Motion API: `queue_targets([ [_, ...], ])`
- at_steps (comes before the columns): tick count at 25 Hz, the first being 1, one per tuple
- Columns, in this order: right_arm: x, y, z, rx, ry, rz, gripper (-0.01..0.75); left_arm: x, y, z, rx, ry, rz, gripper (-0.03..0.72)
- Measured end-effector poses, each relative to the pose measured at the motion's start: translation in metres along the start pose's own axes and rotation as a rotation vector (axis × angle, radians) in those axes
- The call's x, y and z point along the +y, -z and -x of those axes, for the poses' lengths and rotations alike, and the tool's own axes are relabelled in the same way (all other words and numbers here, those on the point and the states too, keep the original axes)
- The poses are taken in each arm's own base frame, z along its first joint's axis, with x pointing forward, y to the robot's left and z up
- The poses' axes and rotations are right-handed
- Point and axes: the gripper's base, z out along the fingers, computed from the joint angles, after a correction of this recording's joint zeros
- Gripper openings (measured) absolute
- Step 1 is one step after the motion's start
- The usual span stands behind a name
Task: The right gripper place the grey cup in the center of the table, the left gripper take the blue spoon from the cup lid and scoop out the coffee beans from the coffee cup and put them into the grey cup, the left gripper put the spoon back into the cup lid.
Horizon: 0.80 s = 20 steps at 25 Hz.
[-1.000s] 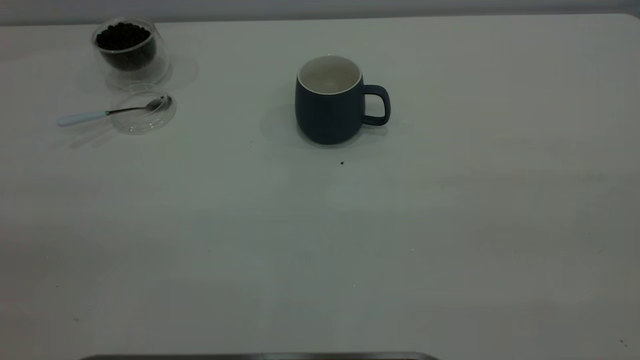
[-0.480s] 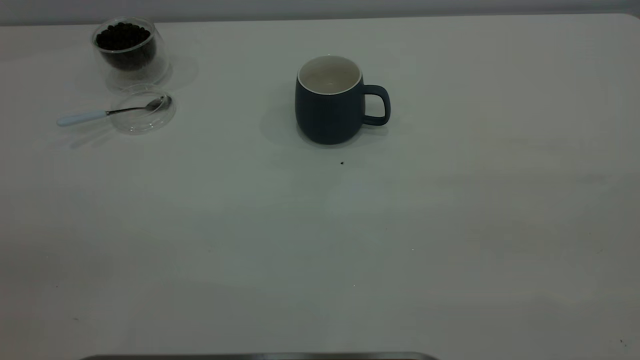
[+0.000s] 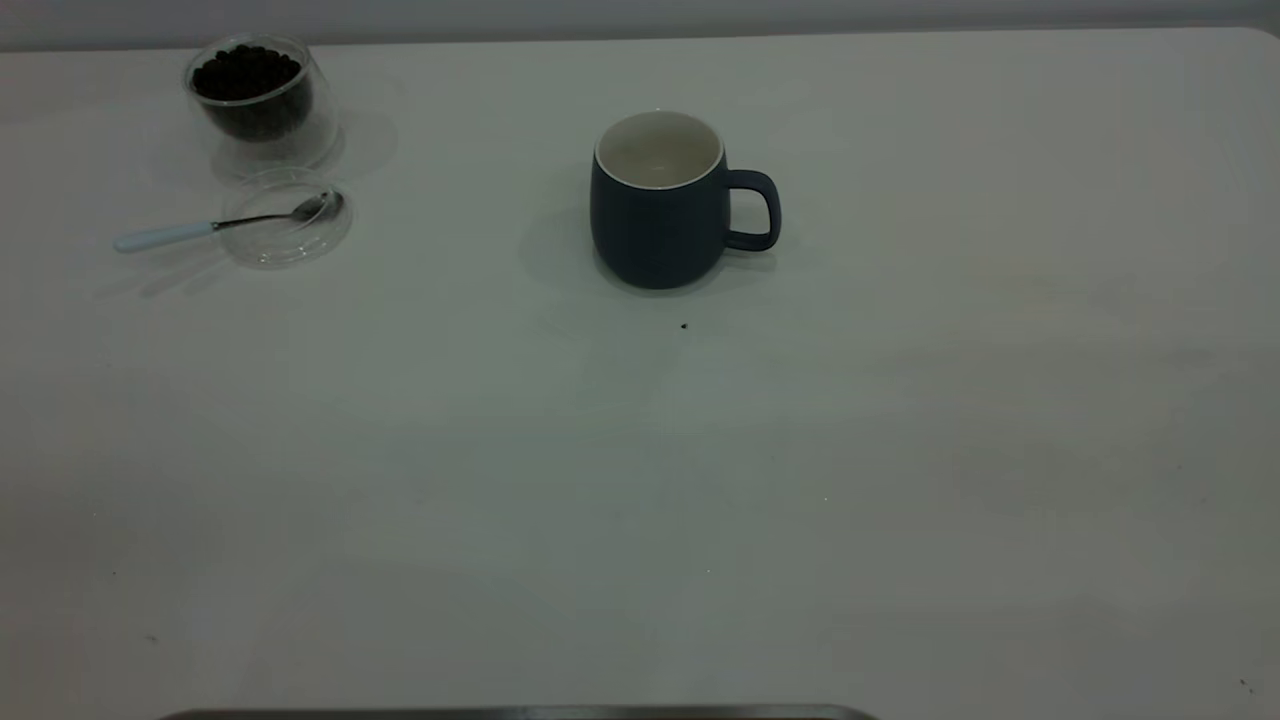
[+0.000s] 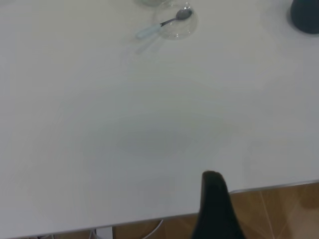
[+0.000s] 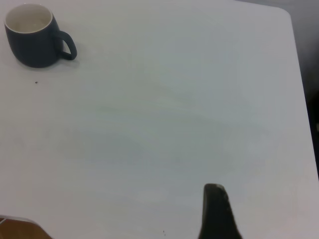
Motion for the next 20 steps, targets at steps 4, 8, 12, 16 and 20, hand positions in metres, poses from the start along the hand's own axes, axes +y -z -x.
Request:
queue_targets([
  [4, -0.001, 0.000, 0.001, -0.007, 0.006, -0.007, 0.459, 0.000, 0.000, 0.000, 0.000, 0.000, 0.000, 0.581],
  [8, -0.005, 0.000, 0.001, -0.016, -0.010, -0.041, 0.459, 0.000, 0.000, 0.000, 0.000, 0.000, 0.000, 0.581],
  [12, -0.011, -0.003, -0.002, 0.001, -0.065, -0.090, 0.459, 0.000, 0.000, 0.000, 0.000, 0.000, 0.000, 0.581],
  [16, -0.012, -0.004, -0.003, 0.004, -0.093, -0.100, 0.459, 0.000, 0.000, 0.000, 0.000, 0.000, 0.000, 0.581],
  [20, -0.012, -0.004, -0.003, 0.004, -0.097, -0.100, 0.459, 0.000, 0.000, 0.000, 0.000, 0.000, 0.000, 0.581],
])
